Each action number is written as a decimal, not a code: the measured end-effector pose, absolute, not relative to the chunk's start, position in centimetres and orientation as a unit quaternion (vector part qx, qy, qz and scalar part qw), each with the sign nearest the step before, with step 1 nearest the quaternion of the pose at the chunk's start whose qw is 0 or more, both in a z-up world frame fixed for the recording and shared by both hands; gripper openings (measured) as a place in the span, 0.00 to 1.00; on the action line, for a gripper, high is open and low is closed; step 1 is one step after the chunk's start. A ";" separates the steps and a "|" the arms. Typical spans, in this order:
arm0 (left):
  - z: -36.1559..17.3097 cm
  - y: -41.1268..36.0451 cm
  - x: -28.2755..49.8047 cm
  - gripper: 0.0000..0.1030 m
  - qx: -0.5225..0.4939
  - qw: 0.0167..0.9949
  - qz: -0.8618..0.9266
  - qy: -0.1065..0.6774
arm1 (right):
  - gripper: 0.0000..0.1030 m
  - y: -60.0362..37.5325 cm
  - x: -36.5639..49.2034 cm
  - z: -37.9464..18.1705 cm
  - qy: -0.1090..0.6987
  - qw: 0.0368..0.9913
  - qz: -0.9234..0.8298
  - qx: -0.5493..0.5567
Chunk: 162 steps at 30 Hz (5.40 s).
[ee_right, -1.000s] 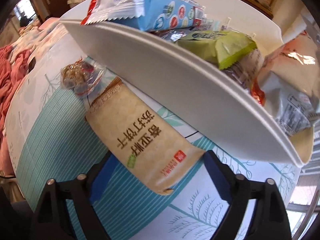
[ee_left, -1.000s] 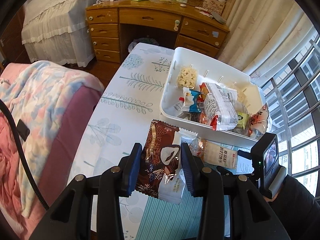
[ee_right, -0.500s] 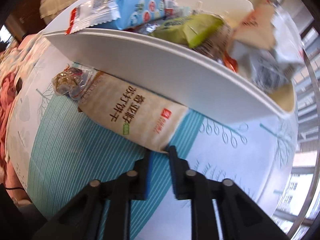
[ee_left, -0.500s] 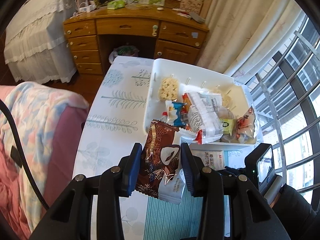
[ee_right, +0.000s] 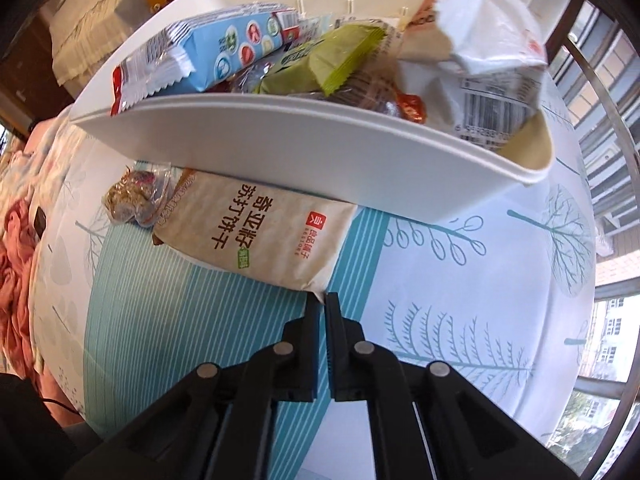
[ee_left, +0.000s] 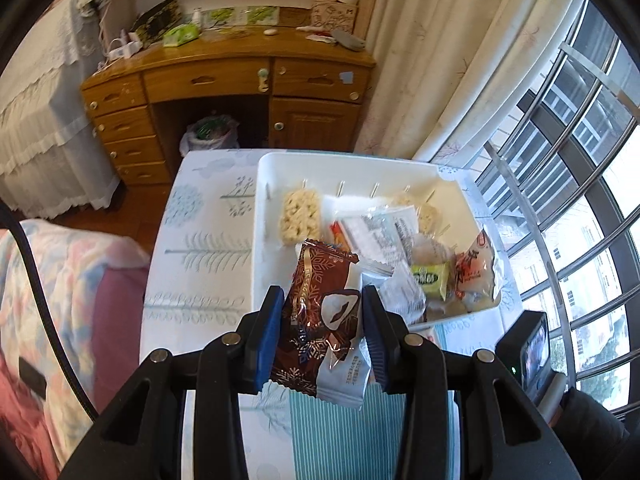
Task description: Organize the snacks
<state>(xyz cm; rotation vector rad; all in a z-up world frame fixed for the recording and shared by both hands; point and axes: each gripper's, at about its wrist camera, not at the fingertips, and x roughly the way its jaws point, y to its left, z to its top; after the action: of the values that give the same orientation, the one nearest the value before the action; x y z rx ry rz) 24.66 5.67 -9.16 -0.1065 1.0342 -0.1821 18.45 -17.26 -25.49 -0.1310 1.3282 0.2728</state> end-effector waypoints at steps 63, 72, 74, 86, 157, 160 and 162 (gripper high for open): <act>-24.0 5.8 20.3 0.80 -0.199 0.767 0.050 0.608 | 0.85 -13.2 14.8 -23.3 0.447 0.785 0.290 -0.318; -26.5 5.1 22.1 0.80 -0.201 0.755 0.042 0.623 | 0.85 -12.9 15.5 -24.7 0.464 0.776 0.294 -0.309; -27.0 5.0 22.6 0.80 -0.199 0.752 0.041 0.628 | 0.85 -12.9 15.5 -24.9 0.467 0.775 0.296 -0.305; -29.2 4.1 24.6 0.80 -0.199 0.746 0.038 0.634 | 0.97 -12.7 17.5 -25.5 0.482 0.776 0.304 -0.272; -22.9 10.5 19.1 0.54 -0.175 0.801 -0.013 0.573 | 0.96 -8.6 24.2 -26.5 0.572 0.754 0.255 -0.198; -22.8 10.7 19.2 0.54 -0.170 0.803 -0.022 0.571 | 0.99 -8.2 24.1 -26.8 0.568 0.759 0.251 -0.195; -22.8 10.8 19.3 0.54 -0.168 0.802 -0.026 0.572 | 0.99 -7.6 23.9 -27.1 0.563 0.764 0.245 -0.198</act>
<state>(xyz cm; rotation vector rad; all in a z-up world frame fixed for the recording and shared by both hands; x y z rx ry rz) 19.25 10.80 -22.78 -0.3601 1.2262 -0.0558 23.89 -7.62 -27.07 -0.4300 1.2240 0.5328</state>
